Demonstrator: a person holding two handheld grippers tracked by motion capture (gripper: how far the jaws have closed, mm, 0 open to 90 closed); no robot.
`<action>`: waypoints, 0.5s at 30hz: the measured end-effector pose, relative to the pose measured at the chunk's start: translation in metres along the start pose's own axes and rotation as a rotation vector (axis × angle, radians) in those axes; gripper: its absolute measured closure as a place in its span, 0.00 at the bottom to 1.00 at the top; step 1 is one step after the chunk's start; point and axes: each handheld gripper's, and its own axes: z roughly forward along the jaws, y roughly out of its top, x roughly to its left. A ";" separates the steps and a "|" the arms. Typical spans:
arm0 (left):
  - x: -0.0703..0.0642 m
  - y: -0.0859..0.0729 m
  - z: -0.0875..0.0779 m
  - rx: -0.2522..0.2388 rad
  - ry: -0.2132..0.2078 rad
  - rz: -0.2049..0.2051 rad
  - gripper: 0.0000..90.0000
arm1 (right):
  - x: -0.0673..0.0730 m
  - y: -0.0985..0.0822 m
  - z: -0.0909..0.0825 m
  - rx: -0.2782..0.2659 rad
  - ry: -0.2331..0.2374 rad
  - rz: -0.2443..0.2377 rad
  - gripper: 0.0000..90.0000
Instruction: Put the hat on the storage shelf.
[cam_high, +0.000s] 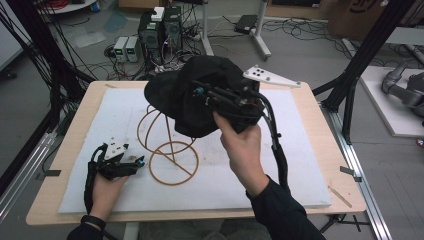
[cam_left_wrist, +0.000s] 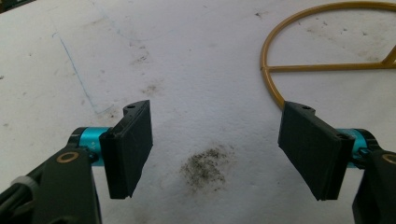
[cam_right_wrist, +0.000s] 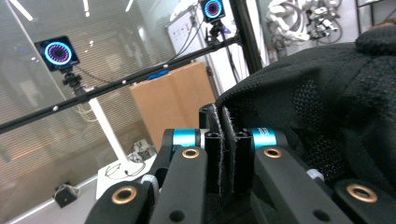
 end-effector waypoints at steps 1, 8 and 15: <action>0.000 0.000 0.000 0.000 -0.004 -0.001 0.29 | 0.001 -0.002 0.005 0.005 0.009 -0.004 0.99; 0.000 0.000 -0.001 -0.007 -0.008 -0.006 0.29 | 0.008 -0.015 0.034 0.046 0.040 -0.032 0.99; 0.003 -0.001 -0.004 -0.031 0.004 -0.028 0.29 | 0.009 -0.027 0.051 0.096 0.036 -0.060 0.99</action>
